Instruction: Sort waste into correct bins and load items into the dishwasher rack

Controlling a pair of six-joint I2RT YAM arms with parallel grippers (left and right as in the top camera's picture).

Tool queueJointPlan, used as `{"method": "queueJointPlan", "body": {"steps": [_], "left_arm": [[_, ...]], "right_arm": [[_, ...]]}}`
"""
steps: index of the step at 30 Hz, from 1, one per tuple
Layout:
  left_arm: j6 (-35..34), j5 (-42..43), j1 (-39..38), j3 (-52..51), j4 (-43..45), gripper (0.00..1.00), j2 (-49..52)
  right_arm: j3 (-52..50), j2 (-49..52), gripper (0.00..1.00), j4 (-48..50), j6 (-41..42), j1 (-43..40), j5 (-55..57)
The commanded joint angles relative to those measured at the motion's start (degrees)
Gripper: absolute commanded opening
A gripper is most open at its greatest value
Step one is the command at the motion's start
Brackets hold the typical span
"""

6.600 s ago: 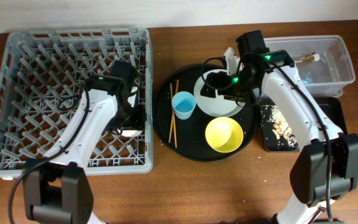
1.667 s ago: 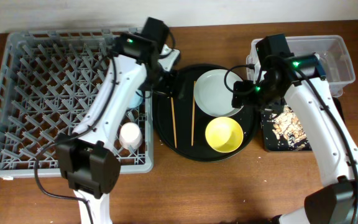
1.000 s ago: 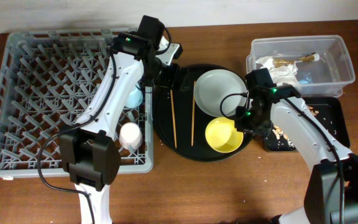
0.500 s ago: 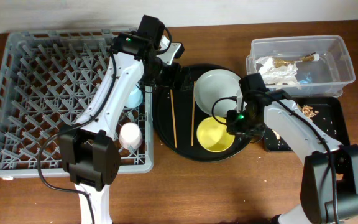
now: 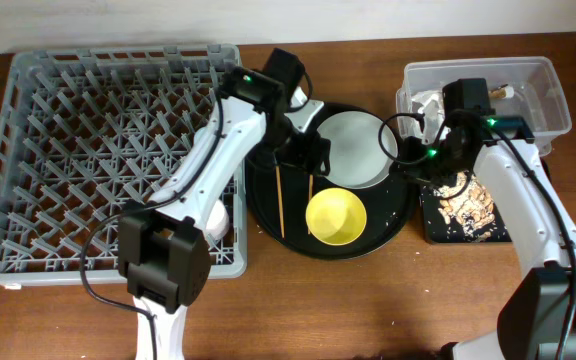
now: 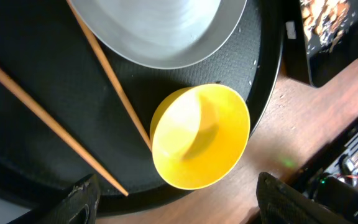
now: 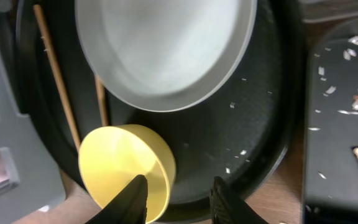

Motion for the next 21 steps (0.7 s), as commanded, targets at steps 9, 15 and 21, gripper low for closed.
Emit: {"method": "queueJointPlan", "body": {"steps": [9,15,21], "left_arm": [[-4.6,-10.1,-4.0,-14.0,6.0,0.59,3.3],[-4.6,-10.1,-5.7,-19.8,12.0,0.44,3.3],[-4.7,-9.9,-5.1,-16.1,11.5,0.01,3.3]], "right_arm": [[0.6,-0.9,0.35,-0.9,0.0,-3.8,2.1],[0.6,-0.9,0.35,-0.9,0.0,-3.8,2.1],[0.6,-0.9,0.35,-0.8,0.0,-3.8,2.6]]}}
